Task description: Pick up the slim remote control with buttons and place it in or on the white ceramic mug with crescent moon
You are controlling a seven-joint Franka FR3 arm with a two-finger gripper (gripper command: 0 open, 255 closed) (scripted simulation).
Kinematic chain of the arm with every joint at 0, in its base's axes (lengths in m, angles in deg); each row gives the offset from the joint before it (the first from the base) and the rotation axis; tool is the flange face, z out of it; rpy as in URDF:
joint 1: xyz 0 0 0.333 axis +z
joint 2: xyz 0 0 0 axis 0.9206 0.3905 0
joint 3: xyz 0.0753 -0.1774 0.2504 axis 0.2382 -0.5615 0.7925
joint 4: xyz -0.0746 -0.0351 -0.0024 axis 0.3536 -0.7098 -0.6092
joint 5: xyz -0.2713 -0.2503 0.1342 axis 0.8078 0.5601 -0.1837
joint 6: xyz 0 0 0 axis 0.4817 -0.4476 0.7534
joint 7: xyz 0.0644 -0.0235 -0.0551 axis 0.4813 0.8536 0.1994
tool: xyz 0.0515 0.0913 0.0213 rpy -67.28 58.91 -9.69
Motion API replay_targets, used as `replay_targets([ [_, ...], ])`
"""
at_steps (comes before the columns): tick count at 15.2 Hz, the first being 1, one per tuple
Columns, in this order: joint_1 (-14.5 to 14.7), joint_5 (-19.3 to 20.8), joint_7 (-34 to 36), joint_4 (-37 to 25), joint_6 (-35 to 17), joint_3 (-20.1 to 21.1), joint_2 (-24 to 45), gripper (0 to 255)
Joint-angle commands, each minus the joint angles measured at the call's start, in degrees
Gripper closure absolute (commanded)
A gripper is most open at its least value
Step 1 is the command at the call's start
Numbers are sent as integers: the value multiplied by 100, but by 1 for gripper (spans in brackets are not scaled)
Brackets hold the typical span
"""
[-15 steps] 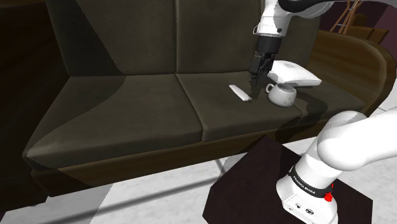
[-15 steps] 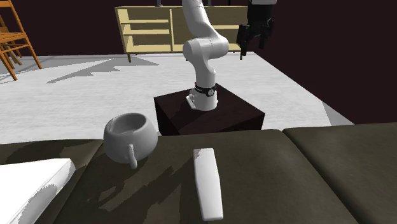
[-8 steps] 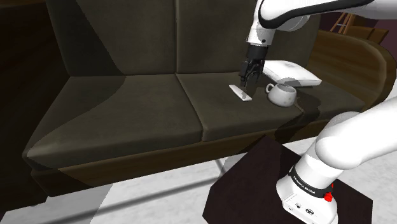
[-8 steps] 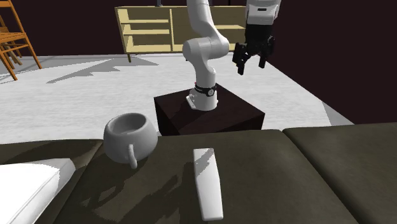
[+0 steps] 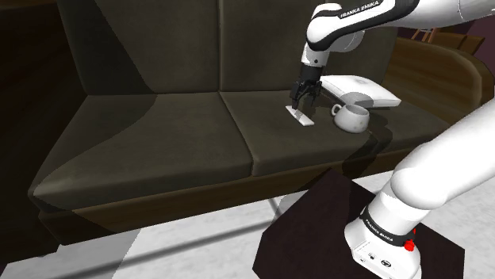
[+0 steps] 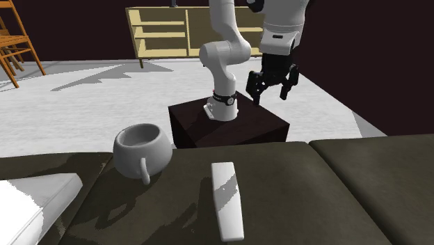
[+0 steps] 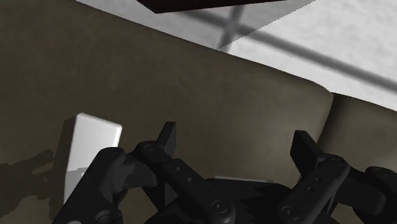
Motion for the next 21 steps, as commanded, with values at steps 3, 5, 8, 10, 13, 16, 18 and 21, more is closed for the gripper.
replay_targets([
  [3, -169, 18, -87, -412, -471, -222, 807, 0],
  [5, -244, -1, -110, -633, -644, -312, 1167, 0],
  [8, -360, -59, -151, -1002, -866, -440, 1710, 0],
  [10, -444, -115, -182, -1274, -988, -518, 2073, 0],
  [13, -583, -223, -231, -1719, -1132, -621, 2620, 0],
  [16, -741, -351, -276, -2212, -1229, -706, 3169, 0],
  [18, -859, -443, -302, -2568, -1267, -751, 3536, 0],
  [21, -941, -510, -321, -2762, -1344, -766, 3793, 0],
])
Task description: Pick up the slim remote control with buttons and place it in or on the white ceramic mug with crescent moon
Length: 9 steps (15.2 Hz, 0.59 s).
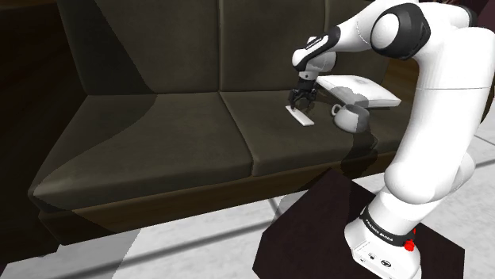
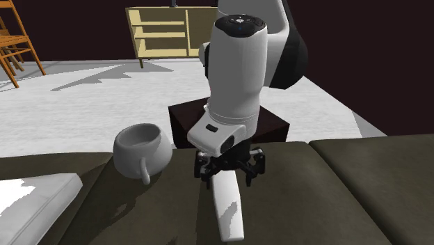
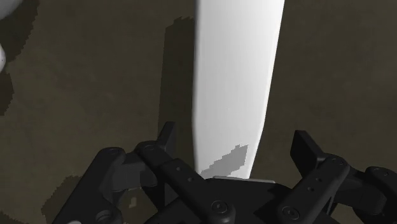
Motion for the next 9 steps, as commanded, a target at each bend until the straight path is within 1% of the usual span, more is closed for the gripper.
replay_targets([
  [1, -27, -37, -17, -11, -112, 5, 119, 0],
  [6, -56, -118, -69, 120, -461, 44, 345, 0],
  [9, -56, -118, -69, 120, -461, 44, 345, 0],
])
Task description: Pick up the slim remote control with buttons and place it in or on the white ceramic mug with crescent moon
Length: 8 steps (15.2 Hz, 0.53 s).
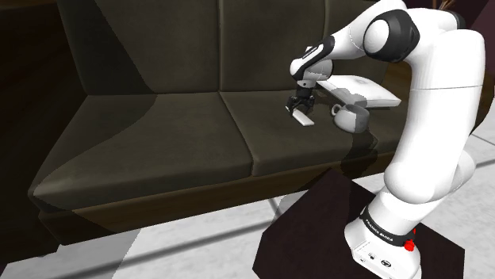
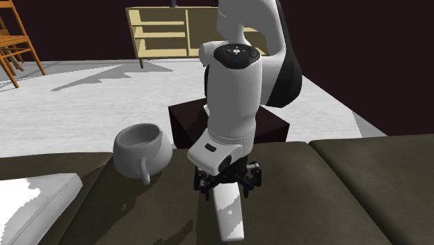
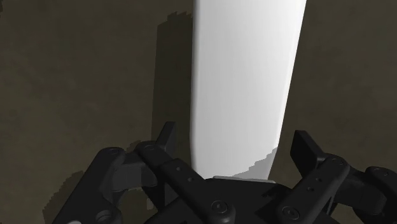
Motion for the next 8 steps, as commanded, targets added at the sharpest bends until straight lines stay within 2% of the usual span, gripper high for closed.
replay_targets([
  [1, -1, -3, -2, 1, -13, 2, 10, 0],
  [5, -1, -3, -2, 0, -11, 2, 10, 0],
  [6, -1, -3, -2, 0, -11, 2, 10, 255],
  [8, -1, -3, -1, 1, -12, 2, 9, 255],
])
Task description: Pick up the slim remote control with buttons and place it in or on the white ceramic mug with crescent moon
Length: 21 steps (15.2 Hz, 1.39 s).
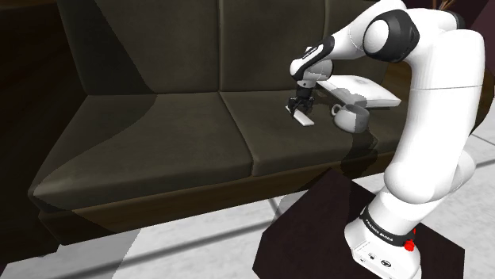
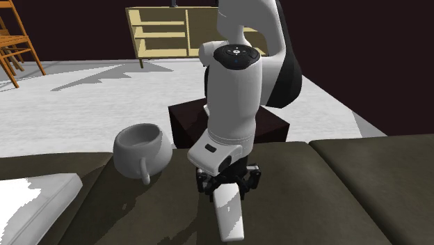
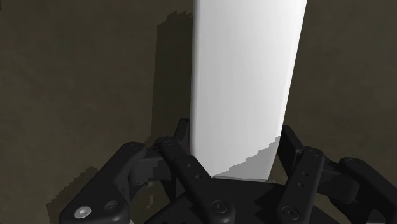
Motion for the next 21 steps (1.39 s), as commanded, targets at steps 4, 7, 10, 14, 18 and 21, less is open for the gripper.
replay_targets([
  [4, 0, 0, 0, 0, 0, 0, 0, 255],
  [7, 0, 0, 0, 0, -2, 0, 1, 255],
  [10, 17, 45, 26, -57, 182, -23, -130, 255],
  [14, 36, 102, 60, -151, 432, -50, -291, 255],
  [18, 51, 154, 91, -265, 688, -73, -439, 255],
  [21, 60, 190, 111, -365, 885, -87, -539, 255],
])
